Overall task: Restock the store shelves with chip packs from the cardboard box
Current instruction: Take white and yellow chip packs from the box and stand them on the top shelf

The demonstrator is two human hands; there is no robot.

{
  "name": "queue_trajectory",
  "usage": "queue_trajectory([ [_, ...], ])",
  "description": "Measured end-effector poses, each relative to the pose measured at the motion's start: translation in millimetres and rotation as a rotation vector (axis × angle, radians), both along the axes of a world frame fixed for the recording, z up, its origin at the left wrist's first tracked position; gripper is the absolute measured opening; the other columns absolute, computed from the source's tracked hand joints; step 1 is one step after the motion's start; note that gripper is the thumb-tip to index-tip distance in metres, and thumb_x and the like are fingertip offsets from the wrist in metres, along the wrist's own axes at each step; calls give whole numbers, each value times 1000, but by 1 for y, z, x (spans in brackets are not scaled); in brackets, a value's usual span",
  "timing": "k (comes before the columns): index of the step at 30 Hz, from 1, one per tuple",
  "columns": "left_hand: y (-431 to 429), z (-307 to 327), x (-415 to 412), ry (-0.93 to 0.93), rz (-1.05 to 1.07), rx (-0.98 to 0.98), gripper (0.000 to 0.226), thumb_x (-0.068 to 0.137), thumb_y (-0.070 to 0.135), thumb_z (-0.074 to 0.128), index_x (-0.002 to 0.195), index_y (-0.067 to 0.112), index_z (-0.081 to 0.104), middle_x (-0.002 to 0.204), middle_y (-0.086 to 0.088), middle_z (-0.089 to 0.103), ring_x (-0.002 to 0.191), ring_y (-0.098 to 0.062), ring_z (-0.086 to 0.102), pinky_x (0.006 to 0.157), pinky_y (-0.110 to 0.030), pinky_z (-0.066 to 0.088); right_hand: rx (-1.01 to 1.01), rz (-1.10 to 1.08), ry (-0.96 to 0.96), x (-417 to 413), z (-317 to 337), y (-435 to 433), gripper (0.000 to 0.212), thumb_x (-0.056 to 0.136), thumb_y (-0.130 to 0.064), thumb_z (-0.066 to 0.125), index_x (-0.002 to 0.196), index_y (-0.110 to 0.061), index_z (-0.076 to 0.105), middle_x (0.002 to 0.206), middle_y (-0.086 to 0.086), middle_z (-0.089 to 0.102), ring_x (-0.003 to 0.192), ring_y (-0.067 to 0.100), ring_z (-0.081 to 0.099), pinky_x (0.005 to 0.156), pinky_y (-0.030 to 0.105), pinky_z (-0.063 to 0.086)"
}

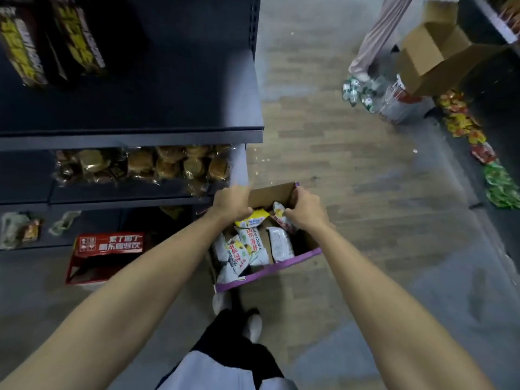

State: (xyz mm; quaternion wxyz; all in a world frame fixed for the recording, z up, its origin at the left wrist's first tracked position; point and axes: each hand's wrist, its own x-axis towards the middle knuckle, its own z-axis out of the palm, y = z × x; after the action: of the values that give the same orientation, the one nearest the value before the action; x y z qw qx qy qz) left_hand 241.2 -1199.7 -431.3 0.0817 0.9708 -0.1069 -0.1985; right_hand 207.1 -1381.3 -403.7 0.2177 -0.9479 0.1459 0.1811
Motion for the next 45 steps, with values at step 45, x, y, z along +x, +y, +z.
queue_trajectory([
  [45,-17,-324,-33,138,-376,183,27,88,23,58,114,18,67,119,-4,59,113,-28,53,83,-37,43,117,238,373,40,-307,-55,36,84,-3,57,113,-24,62,115,11,66,105,29,63,93,33,52],
])
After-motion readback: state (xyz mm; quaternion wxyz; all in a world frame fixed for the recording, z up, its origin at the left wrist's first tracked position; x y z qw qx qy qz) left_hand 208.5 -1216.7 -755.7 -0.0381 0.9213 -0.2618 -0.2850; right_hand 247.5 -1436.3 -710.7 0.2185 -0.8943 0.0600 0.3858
